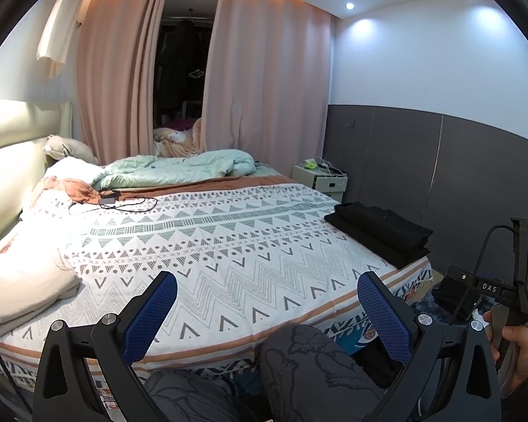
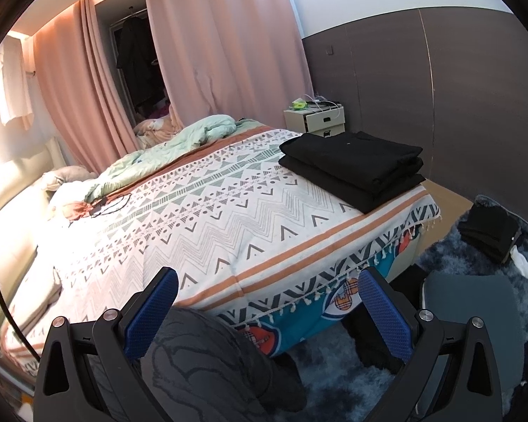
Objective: Fold large clothes
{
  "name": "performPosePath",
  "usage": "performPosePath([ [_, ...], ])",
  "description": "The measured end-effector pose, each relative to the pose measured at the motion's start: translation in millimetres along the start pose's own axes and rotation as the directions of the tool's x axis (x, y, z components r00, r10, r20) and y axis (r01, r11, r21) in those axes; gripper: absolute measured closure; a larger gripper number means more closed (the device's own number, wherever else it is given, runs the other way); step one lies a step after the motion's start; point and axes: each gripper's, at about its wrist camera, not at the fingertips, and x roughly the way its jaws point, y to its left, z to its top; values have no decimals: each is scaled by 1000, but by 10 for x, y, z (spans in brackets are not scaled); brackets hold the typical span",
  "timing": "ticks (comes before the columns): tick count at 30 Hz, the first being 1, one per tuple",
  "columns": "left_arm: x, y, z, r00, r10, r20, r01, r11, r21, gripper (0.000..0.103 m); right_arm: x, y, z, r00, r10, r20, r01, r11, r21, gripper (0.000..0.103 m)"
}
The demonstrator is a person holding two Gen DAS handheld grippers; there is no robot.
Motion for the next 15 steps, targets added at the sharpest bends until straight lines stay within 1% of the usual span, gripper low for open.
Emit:
performPosePath([
  [15,18,-72,16,1000,-6,6,6,1000,15,0,88,-123,-31,1000,4,-27,-3,999,36,0],
])
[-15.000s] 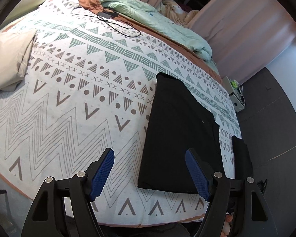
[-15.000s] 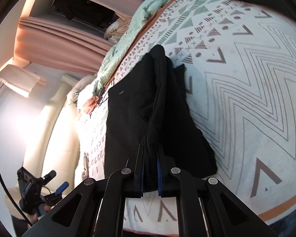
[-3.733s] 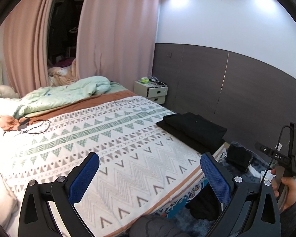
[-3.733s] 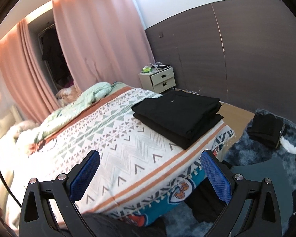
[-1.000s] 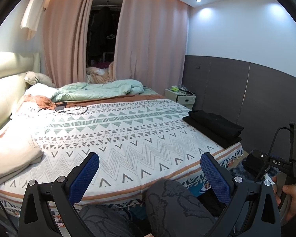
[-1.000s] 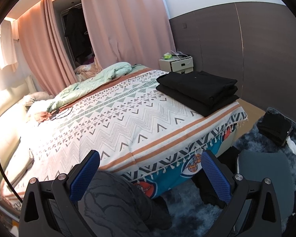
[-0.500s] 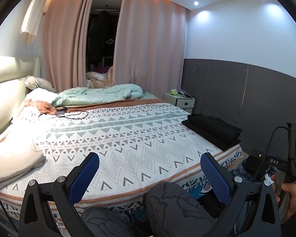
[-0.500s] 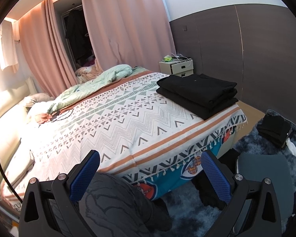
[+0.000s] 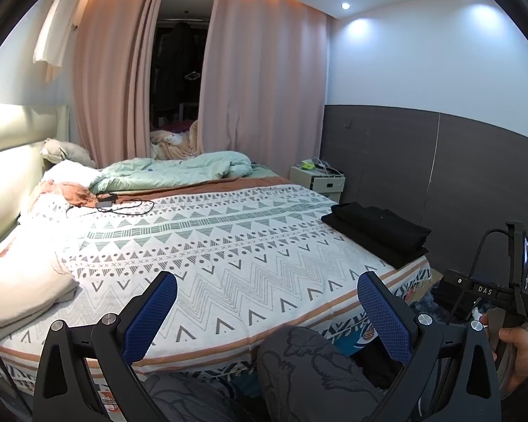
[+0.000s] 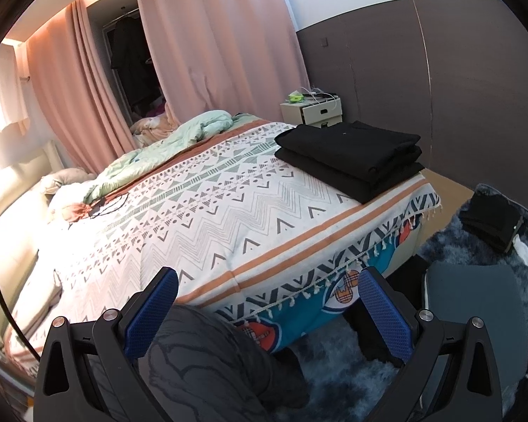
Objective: Fold large clothes
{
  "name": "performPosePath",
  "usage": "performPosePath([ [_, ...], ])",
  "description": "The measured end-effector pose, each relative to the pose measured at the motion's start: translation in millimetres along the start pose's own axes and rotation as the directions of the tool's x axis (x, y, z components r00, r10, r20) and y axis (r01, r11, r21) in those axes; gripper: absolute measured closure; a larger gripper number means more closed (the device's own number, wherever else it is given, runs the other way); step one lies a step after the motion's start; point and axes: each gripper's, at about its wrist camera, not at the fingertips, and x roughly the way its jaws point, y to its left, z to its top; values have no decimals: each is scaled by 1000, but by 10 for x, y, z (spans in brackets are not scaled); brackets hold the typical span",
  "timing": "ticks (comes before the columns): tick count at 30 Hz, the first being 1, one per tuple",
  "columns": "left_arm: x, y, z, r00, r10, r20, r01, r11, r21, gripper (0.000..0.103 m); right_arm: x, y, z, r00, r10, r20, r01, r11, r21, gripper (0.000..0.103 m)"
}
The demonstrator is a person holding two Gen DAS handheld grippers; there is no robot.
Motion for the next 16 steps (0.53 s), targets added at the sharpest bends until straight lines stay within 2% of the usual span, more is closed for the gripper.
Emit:
performPosePath([
  [16,-107,-83,-100,1000,0,1,0,1000,4,1,-66,-76,-146,1000,-2,-15,2,1000,1,0],
])
